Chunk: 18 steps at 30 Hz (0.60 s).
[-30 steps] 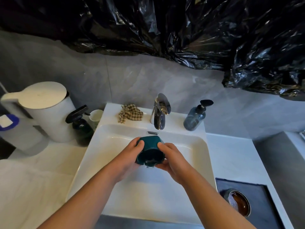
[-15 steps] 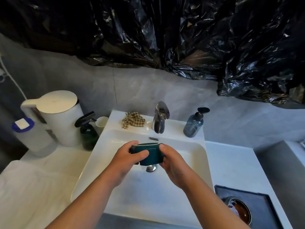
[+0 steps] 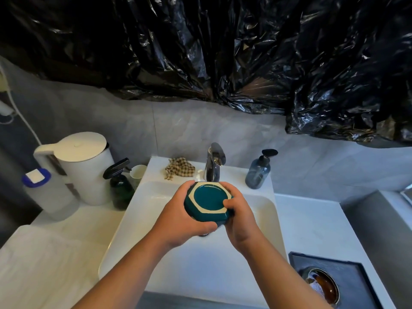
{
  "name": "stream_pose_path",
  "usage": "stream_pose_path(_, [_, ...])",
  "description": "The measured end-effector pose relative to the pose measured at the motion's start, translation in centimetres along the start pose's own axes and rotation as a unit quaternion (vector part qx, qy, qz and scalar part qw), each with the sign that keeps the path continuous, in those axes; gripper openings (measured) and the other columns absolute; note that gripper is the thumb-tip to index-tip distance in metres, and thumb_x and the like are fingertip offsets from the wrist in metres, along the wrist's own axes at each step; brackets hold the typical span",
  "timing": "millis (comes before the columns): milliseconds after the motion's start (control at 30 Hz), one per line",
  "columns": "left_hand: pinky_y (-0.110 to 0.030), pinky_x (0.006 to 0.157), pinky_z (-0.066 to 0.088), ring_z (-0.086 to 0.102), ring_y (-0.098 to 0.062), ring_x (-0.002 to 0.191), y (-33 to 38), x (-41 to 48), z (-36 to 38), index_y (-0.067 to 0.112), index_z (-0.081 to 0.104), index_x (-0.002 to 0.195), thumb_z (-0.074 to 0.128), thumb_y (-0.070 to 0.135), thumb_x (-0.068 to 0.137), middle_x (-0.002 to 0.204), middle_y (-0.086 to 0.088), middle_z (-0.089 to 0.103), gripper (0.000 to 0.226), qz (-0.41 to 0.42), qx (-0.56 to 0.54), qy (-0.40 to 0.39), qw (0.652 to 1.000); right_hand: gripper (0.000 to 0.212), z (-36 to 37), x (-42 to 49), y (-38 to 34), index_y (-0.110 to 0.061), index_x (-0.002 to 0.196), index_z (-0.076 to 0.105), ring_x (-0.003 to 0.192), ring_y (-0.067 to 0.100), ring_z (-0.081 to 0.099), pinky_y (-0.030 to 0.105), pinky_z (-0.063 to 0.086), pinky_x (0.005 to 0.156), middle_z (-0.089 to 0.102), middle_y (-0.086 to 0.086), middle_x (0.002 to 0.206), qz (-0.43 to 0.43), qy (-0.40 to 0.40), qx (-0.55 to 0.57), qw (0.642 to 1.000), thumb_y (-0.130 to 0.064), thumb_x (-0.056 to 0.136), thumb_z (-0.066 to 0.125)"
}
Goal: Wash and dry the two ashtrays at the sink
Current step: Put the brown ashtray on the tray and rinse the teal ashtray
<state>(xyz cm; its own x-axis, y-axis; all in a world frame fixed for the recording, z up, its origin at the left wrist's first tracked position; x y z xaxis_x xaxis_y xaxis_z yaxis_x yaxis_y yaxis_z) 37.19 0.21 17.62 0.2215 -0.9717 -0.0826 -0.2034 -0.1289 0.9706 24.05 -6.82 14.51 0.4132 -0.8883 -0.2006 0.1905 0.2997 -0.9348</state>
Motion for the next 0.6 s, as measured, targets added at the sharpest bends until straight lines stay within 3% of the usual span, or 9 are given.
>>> stream_pose_path(200, [-0.019, 0.081, 0.059, 0.059, -0.001, 0.113, 1.0, -0.9, -0.3, 0.053, 0.035, 0.132, 0.098, 0.027, 0.048, 0.12, 0.029, 0.055, 0.109, 0.056, 0.071, 0.01, 0.996, 0.07, 0.3, -0.5, -1.3, -0.015, 0.127, 0.062, 0.118, 0.037, 0.063, 0.052, 0.051, 0.1, 0.069, 0.016, 0.122, -0.013, -0.003, -0.018, 1.0, -0.008, 0.059, 0.048])
stream_pose_path(367, [-0.002, 0.074, 0.048, 0.047, 0.018, 0.112, 2.0, -1.7, -0.7, 0.077, 0.019, 0.114, 0.097, 0.035, 0.051, 0.113, 0.045, 0.044, 0.108, 0.095, 0.129, 0.033, 0.987, 0.069, 0.9, -0.8, -2.2, -0.017, 0.125, 0.064, 0.114, 0.033, 0.064, 0.043, 0.054, 0.086, 0.071, 0.013, 0.117, -0.025, -0.014, -0.045, 0.999, -0.006, 0.059, 0.047])
stream_pose_path(467, [0.0, 0.075, 0.046, 0.046, 0.018, 0.114, 2.0, -1.9, -0.9, 0.074, 0.018, 0.12, 0.096, 0.038, 0.053, 0.115, 0.046, 0.042, 0.109, 0.106, 0.145, 0.039, 0.983, 0.071, 1.1, -1.1, -2.5, -0.016, 0.127, 0.063, 0.11, 0.031, 0.065, 0.04, 0.055, 0.082, 0.07, 0.014, 0.117, -0.026, -0.021, -0.047, 0.998, -0.005, 0.059, 0.046])
stream_pose_path(600, [-0.002, 0.078, 0.048, 0.047, 0.014, 0.116, 1.8, -1.9, -0.9, 0.054, 0.018, 0.142, 0.095, 0.042, 0.053, 0.118, 0.046, 0.04, 0.118, 0.113, 0.154, 0.04, 0.981, 0.071, 1.3, -1.3, -2.9, -0.017, 0.125, 0.064, 0.108, 0.028, 0.065, 0.04, 0.054, 0.081, 0.071, 0.013, 0.116, -0.029, -0.027, -0.045, 0.998, -0.004, 0.058, 0.045])
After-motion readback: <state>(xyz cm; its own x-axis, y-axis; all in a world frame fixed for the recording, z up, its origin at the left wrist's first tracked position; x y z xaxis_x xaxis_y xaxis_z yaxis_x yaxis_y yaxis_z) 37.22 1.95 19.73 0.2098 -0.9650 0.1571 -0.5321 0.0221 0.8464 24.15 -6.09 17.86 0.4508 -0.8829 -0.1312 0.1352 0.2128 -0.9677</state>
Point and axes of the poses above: each hand's wrist, its own x-axis towards the middle knuckle, its own z-axis out of the palm, y = z × x, the point moved 6 cm from there along x, towards the middle knuckle
